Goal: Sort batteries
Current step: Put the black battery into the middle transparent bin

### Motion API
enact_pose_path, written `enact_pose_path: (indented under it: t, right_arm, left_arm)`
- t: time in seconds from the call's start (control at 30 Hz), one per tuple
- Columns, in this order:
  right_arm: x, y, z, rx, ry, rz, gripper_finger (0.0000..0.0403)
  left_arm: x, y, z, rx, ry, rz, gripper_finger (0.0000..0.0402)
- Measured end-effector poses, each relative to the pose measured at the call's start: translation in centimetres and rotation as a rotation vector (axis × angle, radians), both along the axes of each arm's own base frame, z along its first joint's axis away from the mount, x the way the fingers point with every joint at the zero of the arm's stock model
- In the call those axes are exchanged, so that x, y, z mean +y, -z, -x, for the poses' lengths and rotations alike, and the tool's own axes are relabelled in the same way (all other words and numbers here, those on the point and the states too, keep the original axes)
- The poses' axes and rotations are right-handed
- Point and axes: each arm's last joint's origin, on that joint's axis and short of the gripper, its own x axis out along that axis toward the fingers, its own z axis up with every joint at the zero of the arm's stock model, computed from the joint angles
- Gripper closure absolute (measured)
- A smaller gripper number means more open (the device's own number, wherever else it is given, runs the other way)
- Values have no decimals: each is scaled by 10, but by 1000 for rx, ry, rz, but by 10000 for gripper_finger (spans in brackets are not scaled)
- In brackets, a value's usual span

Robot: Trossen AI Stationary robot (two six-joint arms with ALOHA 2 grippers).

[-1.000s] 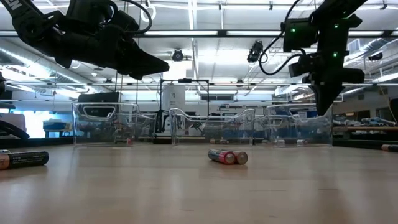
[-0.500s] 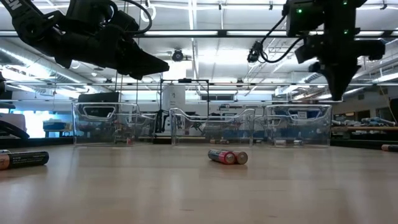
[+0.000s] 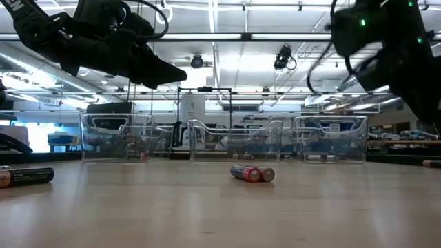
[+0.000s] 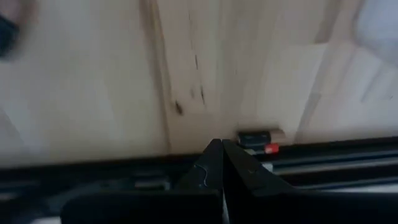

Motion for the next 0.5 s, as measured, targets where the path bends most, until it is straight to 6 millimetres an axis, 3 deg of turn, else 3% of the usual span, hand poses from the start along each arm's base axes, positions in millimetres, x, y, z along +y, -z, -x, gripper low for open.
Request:
enact_pose_path:
  t: [0.23, 0.5]
  right_arm:
    - [10, 41, -15, 276, -280, 70, 396]
    - [3, 70, -24, 475, -428, 56, 396]
  left_arm:
    - [0, 0, 0, 0, 0, -1, 319]
    - [0, 0, 0, 2, 0, -2, 321]
